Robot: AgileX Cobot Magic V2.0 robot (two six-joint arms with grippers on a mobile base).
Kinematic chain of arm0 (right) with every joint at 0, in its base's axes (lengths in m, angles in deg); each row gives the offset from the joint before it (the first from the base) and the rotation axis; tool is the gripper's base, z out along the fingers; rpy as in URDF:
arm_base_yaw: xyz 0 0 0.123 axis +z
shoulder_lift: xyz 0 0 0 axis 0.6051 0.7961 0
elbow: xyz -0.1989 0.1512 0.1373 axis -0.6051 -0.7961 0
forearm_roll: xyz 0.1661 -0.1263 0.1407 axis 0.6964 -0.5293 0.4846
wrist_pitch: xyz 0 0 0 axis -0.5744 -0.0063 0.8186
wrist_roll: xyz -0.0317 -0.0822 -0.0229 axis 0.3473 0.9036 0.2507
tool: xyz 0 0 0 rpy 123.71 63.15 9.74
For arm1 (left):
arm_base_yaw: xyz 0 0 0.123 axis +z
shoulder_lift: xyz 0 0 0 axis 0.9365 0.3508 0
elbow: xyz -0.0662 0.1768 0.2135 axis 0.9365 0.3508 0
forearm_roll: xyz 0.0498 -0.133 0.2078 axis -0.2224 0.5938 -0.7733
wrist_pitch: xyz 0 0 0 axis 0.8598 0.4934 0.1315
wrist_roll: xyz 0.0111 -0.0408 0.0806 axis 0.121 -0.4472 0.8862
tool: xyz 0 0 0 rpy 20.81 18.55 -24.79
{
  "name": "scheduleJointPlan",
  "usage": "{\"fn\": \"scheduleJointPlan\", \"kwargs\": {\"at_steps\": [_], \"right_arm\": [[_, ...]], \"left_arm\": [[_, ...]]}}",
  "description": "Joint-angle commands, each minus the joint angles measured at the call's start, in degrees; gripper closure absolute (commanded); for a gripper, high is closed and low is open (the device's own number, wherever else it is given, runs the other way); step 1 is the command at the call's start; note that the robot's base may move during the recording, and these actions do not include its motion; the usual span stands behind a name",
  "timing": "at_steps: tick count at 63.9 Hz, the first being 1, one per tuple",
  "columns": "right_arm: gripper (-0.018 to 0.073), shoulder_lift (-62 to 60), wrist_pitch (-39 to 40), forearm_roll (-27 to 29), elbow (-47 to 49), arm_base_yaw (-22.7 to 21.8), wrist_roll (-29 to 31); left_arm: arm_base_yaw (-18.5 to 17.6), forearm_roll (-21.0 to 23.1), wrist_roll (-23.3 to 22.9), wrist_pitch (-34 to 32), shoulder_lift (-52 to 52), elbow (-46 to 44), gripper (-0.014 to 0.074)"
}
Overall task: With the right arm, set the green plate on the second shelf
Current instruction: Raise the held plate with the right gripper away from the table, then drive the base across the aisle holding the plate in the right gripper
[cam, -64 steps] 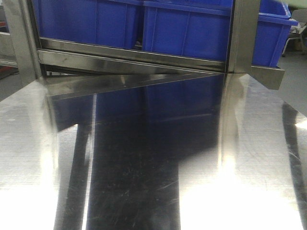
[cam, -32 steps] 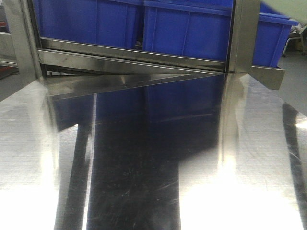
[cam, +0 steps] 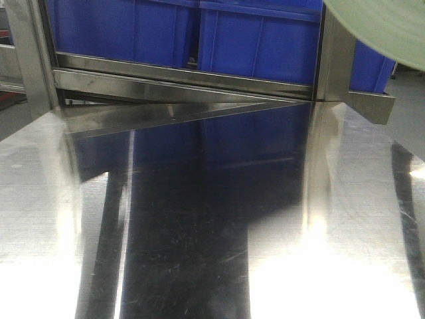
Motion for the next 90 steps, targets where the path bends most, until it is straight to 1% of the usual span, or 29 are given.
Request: {"fn": "scheduleJointPlan", "kwargs": {"at_steps": [1,90], "right_arm": [[0.0529,0.35,6.30,-0.03,1.99,-0.41,-0.41],[0.0529,0.35,6.30,-0.03,1.99,-0.41,-0.41]], "left_arm": [[0.09,0.02,-0.14,-4.71,-1.00,2.34,0.0465],[0.09,0.02,-0.14,-4.71,-1.00,2.34,0.0465]]}}
